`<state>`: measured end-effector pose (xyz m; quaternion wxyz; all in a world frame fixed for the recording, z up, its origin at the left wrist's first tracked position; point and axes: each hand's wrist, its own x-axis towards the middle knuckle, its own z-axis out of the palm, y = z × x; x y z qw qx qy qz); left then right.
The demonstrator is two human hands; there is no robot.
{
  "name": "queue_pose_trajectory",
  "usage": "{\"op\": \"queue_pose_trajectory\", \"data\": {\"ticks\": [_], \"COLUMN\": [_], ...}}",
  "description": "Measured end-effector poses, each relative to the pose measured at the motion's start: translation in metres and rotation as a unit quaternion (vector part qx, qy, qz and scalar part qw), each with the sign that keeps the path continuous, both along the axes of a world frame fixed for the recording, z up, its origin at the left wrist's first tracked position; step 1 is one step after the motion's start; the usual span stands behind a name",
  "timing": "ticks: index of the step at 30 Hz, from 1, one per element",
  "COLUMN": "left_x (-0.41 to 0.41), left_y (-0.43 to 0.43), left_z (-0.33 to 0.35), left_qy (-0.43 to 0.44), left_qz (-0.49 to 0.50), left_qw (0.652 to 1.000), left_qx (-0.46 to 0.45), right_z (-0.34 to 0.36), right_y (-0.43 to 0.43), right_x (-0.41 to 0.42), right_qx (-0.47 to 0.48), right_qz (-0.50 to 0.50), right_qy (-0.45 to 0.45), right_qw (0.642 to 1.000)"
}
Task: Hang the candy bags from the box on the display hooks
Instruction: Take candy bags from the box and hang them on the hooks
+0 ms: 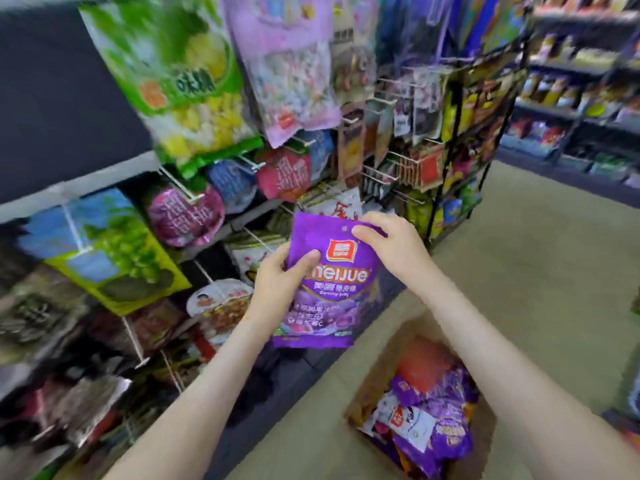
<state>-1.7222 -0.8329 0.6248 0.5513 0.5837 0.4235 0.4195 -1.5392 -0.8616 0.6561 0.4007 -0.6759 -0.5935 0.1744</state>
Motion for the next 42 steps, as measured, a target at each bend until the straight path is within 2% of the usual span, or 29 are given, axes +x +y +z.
{"op": "queue_pose_trajectory", "data": {"ticks": [3, 7, 10, 12, 15, 18, 21, 24, 29, 36, 42], "left_x": [-0.045, -0.101, -0.138, -0.160, -0.191, -0.216, -0.232, -0.237, -0.230, -0.223, -0.227], "left_y": [0.006, 0.010, 0.014, 0.017, 0.023, 0.034, 0.051, 0.073, 0.113, 0.134, 0.138], "left_z": [0.029, 0.061, 0.085, 0.103, 0.127, 0.142, 0.157, 0.176, 0.195, 0.200, 0.202], "left_qy": [-0.054, -0.084, -0.116, -0.139, -0.159, -0.152, -0.136, -0.110, -0.102, -0.167, -0.167], "left_qz": [0.021, 0.085, 0.139, 0.170, 0.199, 0.223, 0.232, 0.202, 0.189, 0.209, 0.219], "left_qw": [0.998, 0.993, 0.982, 0.973, 0.962, 0.954, 0.955, 0.967, 0.972, 0.960, 0.955], "left_qx": [-0.023, 0.013, 0.050, 0.074, 0.104, 0.126, 0.128, 0.114, 0.095, 0.079, 0.106], "right_z": [0.031, 0.062, 0.079, 0.090, 0.105, 0.121, 0.138, 0.156, 0.177, 0.187, 0.186], "right_y": [0.020, 0.045, 0.062, 0.071, 0.082, 0.089, 0.103, 0.120, 0.150, 0.174, 0.186], "right_x": [-0.046, -0.106, -0.149, -0.176, -0.215, -0.249, -0.271, -0.278, -0.272, -0.267, -0.273], "right_qx": [0.020, 0.089, 0.143, 0.125, 0.068, 0.060, 0.075, 0.099, 0.119, 0.116, 0.127], "right_qz": [0.043, 0.085, 0.063, 0.079, 0.175, 0.213, 0.192, 0.153, 0.121, 0.160, 0.178], "right_qy": [0.020, 0.080, 0.178, 0.272, 0.410, 0.463, 0.483, 0.493, 0.462, 0.398, 0.370], "right_qw": [0.999, 0.989, 0.972, 0.951, 0.892, 0.858, 0.851, 0.851, 0.871, 0.896, 0.903]}}
